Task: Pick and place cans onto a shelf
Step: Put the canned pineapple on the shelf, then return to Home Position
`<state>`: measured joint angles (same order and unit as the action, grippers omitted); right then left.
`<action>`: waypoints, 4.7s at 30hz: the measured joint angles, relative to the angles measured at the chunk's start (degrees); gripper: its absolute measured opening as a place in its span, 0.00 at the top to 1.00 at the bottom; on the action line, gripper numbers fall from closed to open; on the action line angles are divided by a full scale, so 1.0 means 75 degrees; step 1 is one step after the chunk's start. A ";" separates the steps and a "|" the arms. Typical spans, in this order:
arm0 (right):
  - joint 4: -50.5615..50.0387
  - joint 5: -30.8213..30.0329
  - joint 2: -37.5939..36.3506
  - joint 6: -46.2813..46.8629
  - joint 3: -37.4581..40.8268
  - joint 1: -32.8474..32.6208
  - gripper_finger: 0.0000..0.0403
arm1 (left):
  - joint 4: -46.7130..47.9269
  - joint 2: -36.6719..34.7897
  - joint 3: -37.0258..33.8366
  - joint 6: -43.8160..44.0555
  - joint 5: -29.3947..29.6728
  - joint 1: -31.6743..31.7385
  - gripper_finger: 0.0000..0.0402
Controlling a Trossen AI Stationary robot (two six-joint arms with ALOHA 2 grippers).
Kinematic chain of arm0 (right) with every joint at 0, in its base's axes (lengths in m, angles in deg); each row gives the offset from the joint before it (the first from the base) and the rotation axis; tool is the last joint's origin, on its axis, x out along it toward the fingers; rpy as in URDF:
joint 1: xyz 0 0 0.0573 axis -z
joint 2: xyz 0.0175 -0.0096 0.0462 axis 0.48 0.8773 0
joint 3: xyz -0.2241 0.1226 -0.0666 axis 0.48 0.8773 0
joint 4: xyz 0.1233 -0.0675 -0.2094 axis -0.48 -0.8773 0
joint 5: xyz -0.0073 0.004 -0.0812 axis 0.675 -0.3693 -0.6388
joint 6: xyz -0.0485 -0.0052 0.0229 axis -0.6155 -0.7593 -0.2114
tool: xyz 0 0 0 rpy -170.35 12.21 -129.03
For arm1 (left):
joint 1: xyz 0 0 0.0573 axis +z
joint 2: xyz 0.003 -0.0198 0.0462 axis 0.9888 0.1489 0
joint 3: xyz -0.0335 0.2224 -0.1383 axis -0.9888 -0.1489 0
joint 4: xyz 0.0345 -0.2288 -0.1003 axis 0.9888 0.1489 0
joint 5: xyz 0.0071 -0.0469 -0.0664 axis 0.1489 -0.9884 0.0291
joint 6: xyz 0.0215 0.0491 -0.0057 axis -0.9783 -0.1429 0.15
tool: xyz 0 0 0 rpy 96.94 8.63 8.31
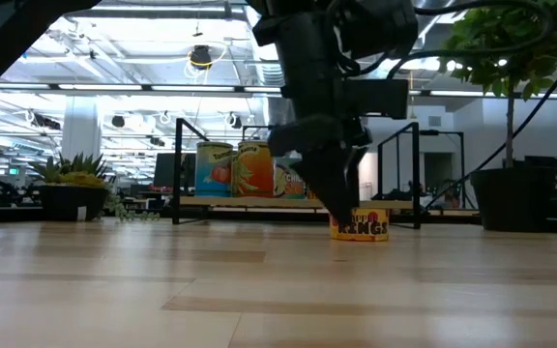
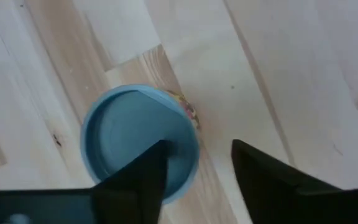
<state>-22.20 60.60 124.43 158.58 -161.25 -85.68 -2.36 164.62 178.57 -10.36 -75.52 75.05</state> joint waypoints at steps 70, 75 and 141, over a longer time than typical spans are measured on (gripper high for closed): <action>-0.0208 -0.0218 0.0003 0.0469 0.0006 0.0010 0.97 | -0.1154 0.1046 0.3208 -0.0829 -0.0164 0.2652 1.00; -0.0211 -0.0216 0.0003 0.0469 0.0006 0.0009 0.96 | -0.1217 0.1177 0.3241 -0.0836 -0.0131 0.2652 1.00; 0.1643 -0.0767 -0.0100 -0.1689 -0.0108 0.0223 0.94 | 0.5660 -0.3179 0.3335 0.4153 0.0288 -0.0149 0.85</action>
<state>-9.88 54.84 123.68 145.92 -162.06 -84.01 40.09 140.78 203.58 20.79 -73.36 73.93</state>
